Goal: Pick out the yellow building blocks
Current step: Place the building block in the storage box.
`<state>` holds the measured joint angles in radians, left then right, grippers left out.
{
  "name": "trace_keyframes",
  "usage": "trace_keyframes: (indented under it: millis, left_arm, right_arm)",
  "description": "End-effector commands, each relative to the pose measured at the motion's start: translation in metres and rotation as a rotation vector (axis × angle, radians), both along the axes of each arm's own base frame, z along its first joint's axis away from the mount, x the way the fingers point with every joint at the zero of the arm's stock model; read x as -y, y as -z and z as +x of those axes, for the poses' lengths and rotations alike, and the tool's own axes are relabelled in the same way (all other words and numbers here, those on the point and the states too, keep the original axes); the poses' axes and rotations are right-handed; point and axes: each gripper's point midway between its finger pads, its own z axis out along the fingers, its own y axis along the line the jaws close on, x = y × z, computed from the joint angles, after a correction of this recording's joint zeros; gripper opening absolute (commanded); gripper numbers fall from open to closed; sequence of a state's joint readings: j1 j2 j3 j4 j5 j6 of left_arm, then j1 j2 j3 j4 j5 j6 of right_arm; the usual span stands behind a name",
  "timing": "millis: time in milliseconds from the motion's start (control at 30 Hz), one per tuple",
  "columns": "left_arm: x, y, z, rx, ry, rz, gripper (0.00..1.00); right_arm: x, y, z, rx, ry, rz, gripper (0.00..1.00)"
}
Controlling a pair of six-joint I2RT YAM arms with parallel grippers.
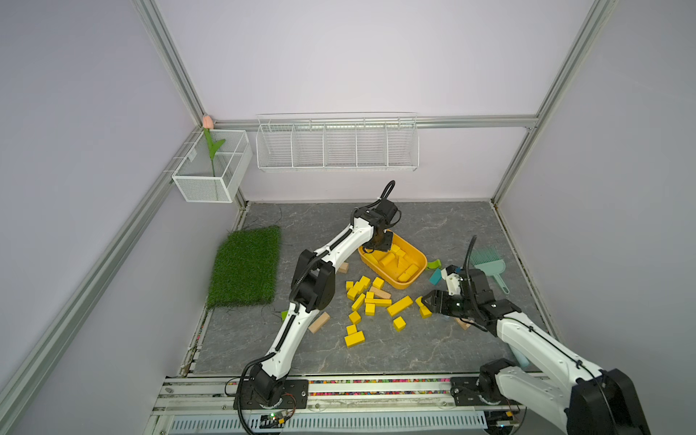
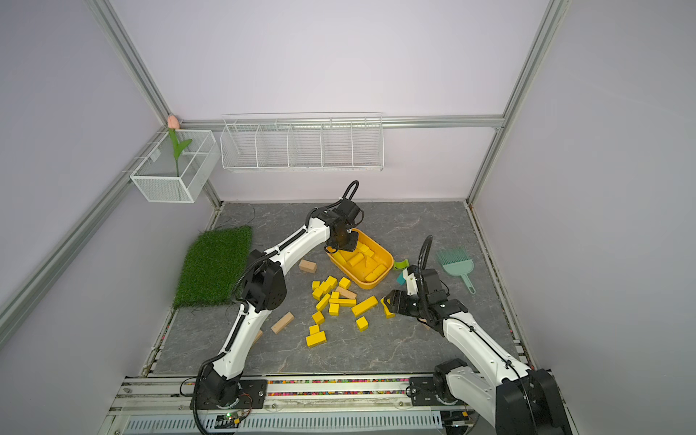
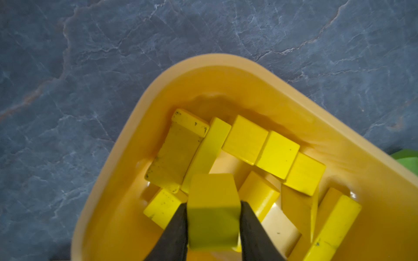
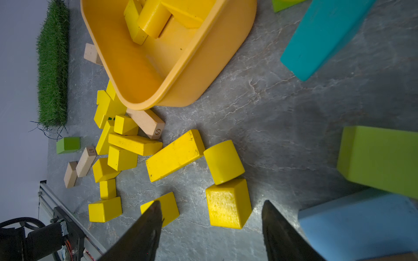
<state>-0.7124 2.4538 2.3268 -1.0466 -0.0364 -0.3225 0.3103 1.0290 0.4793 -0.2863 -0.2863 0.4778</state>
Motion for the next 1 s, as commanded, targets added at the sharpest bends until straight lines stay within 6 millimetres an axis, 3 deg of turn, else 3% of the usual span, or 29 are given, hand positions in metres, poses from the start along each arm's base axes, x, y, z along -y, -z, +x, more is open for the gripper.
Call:
trace_keyframes:
  millis: [0,167,467,567,700,833,967]
  left_arm:
    - [0.005,0.002,-0.008,-0.017,0.118,0.018,0.4]
    - [0.01,0.005,-0.015,0.0,0.258,0.062,0.4]
    - [0.002,0.01,-0.013,0.004,0.237,0.106,0.4]
    - [-0.001,-0.003,-0.011,0.026,0.19,0.095,0.39]
    - [-0.006,-0.038,-0.018,0.073,0.137,0.039,0.39]
    - [-0.018,-0.065,-0.041,0.091,0.11,-0.037,0.4]
    - [-0.04,-0.068,-0.072,0.073,0.075,-0.082,0.4]
  right_arm:
    - [-0.001,0.0,-0.001,0.017,-0.017,0.011,0.71]
    - [0.0,0.0,-0.001,0.015,-0.013,0.013,0.71]
    - [0.0,0.001,-0.001,0.01,-0.008,0.013,0.71]
    - [0.001,0.001,-0.001,0.009,-0.007,0.012,0.71]
    - [0.001,0.001,-0.001,0.007,-0.006,0.01,0.71]
    - [0.002,0.001,-0.001,0.007,-0.004,0.01,0.71]
    - [0.002,0.001,0.0,0.007,0.0,0.007,0.71]
